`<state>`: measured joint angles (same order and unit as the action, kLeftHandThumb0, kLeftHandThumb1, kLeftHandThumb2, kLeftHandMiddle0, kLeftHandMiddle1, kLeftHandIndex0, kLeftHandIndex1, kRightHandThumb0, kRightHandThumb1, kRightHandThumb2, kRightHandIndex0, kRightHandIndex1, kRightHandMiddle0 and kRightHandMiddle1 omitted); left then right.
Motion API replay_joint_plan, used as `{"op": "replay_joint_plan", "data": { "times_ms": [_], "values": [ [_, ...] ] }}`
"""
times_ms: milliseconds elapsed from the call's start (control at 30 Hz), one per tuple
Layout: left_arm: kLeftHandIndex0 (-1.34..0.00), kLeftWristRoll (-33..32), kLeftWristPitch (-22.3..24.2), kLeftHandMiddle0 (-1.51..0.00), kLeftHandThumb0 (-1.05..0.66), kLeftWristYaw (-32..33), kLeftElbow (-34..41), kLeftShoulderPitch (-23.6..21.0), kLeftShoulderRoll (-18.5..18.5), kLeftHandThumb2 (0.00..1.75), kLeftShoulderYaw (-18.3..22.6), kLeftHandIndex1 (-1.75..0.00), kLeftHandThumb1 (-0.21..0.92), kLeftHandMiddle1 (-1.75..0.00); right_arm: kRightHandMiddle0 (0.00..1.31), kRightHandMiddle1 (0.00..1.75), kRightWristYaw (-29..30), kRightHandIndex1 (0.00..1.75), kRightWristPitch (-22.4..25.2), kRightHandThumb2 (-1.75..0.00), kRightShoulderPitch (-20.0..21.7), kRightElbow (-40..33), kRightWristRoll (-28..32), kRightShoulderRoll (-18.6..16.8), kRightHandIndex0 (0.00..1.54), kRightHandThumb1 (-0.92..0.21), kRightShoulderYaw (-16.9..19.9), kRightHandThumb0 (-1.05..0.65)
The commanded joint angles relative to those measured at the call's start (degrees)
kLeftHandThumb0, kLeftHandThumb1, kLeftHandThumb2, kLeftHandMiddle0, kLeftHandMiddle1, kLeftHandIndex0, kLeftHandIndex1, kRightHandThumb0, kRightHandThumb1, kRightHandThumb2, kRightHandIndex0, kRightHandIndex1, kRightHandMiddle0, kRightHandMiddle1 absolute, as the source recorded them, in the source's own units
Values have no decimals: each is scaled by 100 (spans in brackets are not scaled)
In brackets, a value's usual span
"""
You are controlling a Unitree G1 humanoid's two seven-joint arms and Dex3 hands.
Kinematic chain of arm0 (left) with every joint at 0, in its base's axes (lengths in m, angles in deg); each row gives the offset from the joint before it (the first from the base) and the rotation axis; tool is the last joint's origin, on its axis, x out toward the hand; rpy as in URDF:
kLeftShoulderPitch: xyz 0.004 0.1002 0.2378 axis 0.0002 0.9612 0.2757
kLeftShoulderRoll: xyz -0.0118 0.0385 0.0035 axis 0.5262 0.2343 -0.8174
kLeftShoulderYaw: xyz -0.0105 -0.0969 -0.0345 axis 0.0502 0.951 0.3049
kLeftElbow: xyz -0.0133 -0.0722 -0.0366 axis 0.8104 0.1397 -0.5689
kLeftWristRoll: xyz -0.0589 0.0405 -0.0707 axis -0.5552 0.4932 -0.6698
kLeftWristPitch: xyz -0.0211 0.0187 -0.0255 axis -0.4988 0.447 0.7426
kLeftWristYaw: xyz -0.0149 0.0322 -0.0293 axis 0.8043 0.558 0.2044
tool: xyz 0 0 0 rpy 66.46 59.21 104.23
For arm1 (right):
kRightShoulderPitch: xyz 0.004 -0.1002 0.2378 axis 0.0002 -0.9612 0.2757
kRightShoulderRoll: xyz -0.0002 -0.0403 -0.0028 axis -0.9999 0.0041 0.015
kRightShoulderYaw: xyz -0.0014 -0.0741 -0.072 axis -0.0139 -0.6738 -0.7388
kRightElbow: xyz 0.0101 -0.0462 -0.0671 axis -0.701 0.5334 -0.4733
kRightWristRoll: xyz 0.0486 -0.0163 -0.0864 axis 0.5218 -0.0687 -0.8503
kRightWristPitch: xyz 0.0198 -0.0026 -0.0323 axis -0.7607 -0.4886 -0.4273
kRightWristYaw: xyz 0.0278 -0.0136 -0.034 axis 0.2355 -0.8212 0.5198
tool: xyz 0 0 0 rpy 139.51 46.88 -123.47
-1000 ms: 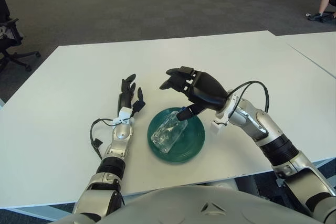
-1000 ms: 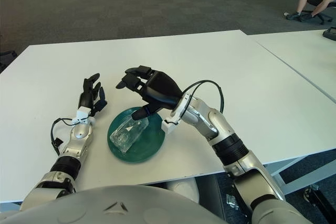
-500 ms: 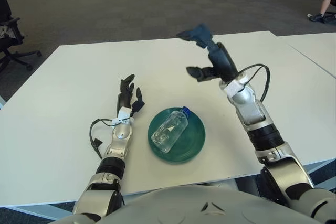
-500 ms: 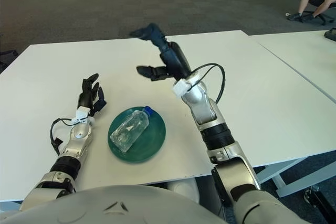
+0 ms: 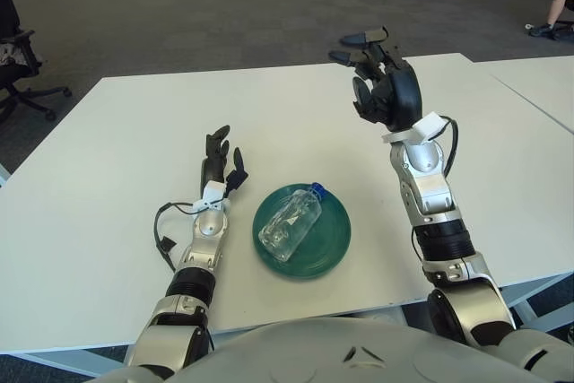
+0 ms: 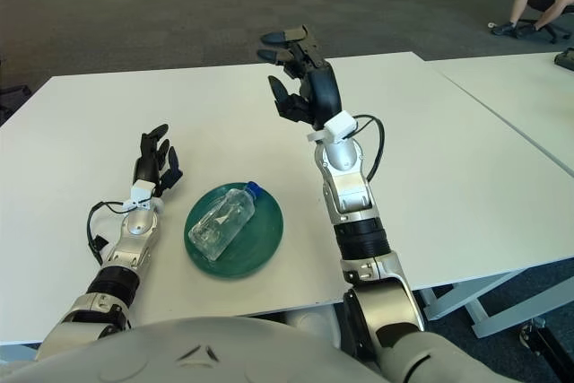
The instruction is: Put the bottle into the plate.
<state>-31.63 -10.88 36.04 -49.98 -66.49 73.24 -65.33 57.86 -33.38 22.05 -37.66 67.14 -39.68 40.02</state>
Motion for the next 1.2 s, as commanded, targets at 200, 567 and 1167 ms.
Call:
{"op": "replay_joint_plan", "data": {
  "times_ms": [200,567,1167],
  "values": [
    [0,108,71,-37,-76,116,180,49,8,89,1,-79,92,-1,25,123,654,76,-184,-75,-346,294,-358,-518,45,-74,183,-44],
    [0,152,209,-35,-77,84,247,50,34,91,-14,-78,92,0,24,168,1012,99,-354,-48,-647,792,-773,-596,46,-91,275,-35],
    [0,106,397,-36,-77,43,400,58,25,88,7,-80,92,-1,21,173,1189,104,-442,-50,-586,2281,-1128,-527,44,-92,253,-35]
  ]
}}
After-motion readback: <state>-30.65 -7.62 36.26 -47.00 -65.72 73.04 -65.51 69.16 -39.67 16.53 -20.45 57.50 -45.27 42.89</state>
